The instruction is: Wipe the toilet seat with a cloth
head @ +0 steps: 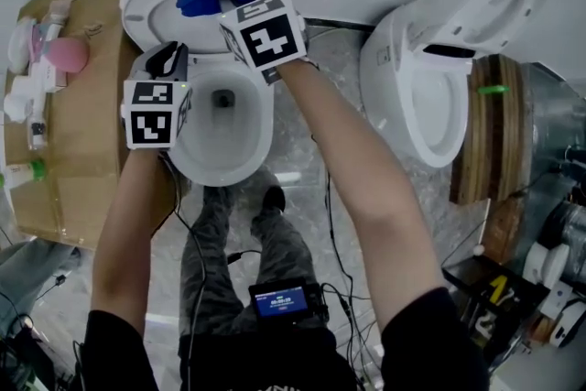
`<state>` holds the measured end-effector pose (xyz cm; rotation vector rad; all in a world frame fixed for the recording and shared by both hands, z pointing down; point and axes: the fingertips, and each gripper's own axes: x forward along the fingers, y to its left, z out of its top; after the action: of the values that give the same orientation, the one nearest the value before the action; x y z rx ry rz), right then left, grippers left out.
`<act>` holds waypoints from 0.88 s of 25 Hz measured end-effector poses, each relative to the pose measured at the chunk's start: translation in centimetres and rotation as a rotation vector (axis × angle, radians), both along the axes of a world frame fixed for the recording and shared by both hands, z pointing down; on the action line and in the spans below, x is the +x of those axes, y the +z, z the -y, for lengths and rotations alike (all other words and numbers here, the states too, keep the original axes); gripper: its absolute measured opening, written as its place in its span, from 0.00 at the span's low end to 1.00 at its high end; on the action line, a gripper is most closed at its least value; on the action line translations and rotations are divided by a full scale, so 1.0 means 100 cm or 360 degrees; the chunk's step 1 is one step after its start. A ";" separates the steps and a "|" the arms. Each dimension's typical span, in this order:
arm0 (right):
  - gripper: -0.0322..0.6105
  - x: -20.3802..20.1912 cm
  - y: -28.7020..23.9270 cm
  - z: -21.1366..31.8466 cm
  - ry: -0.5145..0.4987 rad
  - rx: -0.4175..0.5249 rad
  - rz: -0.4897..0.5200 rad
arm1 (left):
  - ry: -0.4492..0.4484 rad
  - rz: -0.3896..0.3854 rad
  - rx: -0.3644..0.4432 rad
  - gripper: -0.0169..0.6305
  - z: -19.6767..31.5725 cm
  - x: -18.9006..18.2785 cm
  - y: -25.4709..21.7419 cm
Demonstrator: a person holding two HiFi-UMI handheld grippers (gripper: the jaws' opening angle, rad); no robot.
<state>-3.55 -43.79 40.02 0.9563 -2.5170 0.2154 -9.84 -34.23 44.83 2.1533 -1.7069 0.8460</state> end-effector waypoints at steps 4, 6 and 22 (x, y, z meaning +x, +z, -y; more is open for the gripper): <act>0.13 -0.019 -0.004 0.001 -0.0031 0.0008 0.0018 | -0.0011 -0.0006 -0.0011 0.10 0.001 -0.011 0.001; 0.13 -0.027 -0.005 0.001 -0.0046 0.0012 0.0033 | -0.0010 -0.0010 -0.0016 0.10 0.002 -0.015 0.002; 0.13 -0.030 -0.014 -0.008 -0.0128 0.0003 0.0075 | 0.0067 -0.0021 -0.0051 0.10 0.008 -0.009 0.017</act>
<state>-6.50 -43.02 38.66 0.8586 -2.5931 0.2128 -10.77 -35.03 46.51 2.1762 -1.6357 0.8620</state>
